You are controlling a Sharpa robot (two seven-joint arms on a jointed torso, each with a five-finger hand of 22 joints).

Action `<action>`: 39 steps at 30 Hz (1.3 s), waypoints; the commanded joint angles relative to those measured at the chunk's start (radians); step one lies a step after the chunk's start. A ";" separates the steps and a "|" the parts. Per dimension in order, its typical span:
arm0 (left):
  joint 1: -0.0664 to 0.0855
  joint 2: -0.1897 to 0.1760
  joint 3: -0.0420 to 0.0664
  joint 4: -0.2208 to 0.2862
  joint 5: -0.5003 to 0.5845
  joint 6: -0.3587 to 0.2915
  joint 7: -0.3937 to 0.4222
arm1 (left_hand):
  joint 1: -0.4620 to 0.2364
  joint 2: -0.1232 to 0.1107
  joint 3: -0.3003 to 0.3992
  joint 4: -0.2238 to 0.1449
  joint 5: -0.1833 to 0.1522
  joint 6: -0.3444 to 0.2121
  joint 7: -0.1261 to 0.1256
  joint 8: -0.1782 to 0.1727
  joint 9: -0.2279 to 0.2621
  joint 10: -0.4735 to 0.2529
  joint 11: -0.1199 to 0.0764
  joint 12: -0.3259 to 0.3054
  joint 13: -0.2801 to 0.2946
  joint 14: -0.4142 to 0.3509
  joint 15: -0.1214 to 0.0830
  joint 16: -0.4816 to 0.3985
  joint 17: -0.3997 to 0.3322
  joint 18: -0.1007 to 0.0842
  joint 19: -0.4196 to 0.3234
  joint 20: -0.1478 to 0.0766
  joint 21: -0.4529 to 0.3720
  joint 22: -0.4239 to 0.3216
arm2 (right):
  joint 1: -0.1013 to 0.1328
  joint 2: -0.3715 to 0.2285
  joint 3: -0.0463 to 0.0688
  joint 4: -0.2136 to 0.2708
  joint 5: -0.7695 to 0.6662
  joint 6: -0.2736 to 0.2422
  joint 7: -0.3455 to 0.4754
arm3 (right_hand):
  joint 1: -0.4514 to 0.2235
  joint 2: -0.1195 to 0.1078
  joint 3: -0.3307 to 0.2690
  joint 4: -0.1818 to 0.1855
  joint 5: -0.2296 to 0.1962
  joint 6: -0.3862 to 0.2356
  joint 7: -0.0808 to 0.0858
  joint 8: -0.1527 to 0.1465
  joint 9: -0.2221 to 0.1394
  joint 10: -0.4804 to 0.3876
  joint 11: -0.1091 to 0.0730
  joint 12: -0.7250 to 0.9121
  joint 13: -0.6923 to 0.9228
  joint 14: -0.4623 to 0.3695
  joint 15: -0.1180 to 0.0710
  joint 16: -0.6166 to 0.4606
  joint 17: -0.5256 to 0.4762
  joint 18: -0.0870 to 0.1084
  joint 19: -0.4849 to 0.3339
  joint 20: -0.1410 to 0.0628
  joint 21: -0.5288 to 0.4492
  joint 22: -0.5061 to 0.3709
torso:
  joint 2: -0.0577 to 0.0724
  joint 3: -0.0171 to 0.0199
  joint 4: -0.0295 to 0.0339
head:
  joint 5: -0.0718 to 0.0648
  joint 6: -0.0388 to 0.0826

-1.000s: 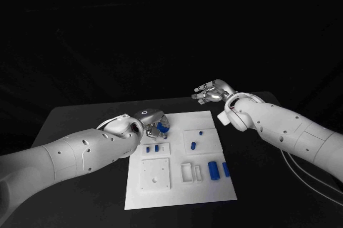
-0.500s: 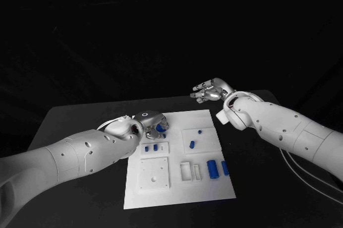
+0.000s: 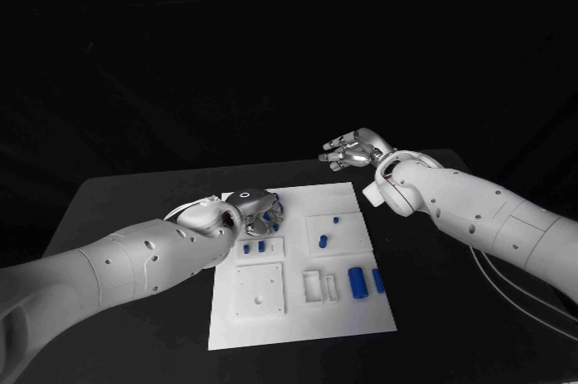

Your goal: Assemble the parts on the task board

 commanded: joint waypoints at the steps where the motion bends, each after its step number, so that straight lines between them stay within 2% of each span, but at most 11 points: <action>1: -0.002 0.004 0.000 0.000 -0.010 0.018 0.015 | -0.010 -0.001 0.006 0.001 0.004 0.004 0.000 -0.004 -0.001 0.008 0.001 -0.001 -0.001 0.002 -0.006 0.005 0.001 0.019 -0.011 -0.001 0.010 0.024 | 0.001 0.002 0.001 0.001 0.004 0.010 0.007 | -0.007 -0.006 0.005 -0.001 0.004 0.002 0.002 0.001 0.000 -0.005 0.002 -0.003 -0.002 -0.007 0.003 -0.004 -0.002 0.011 -0.008 -0.001 -0.006 -0.001 | 0.000 -0.0001 0.0005 | -0.002 -0.002; 19: -0.008 0.008 0.001 -0.014 -0.010 0.048 0.010 | -0.015 0.005 0.011 0.008 0.000 0.001 0.001 -0.003 -0.001 -0.001 0.003 -0.001 -0.001 0.008 -0.005 0.011 0.003 0.020 -0.010 -0.001 0.023 0.022 | 0.001 0.003 0.001 0.002 0.004 0.011 0.007 | -0.005 -0.006 0.006 0.002 0.005 0.004 0.002 0.002 0.001 -0.004 0.002 -0.003 -0.002 -0.007 0.003 -0.004 -0.002 0.011 -0.008 -0.001 -0.006 -0.001 | 0.000 -0.0024 -0.0004 | -0.001 -0.007; 39: -0.013 0.015 0.001 -0.027 -0.005 0.083 0.010 | -0.022 0.028 -0.022 0.052 -0.019 0.050 -0.002 -0.003 -0.001 0.027 -0.004 -0.001 0.000 0.017 -0.004 0.017 0.003 0.017 0.006 0.000 -0.002 0.019 | 0.001 0.002 0.001 0.002 0.004 0.012 0.005 | -0.005 -0.007 0.008 0.003 0.005 0.005 0.002 0.002 0.001 -0.003 0.002 -0.003 -0.002 -0.007 0.002 -0.004 -0.002 0.011 -0.007 -0.001 -0.006 -0.001 | 0.000 -0.0001 -0.0003 | -0.004 -0.010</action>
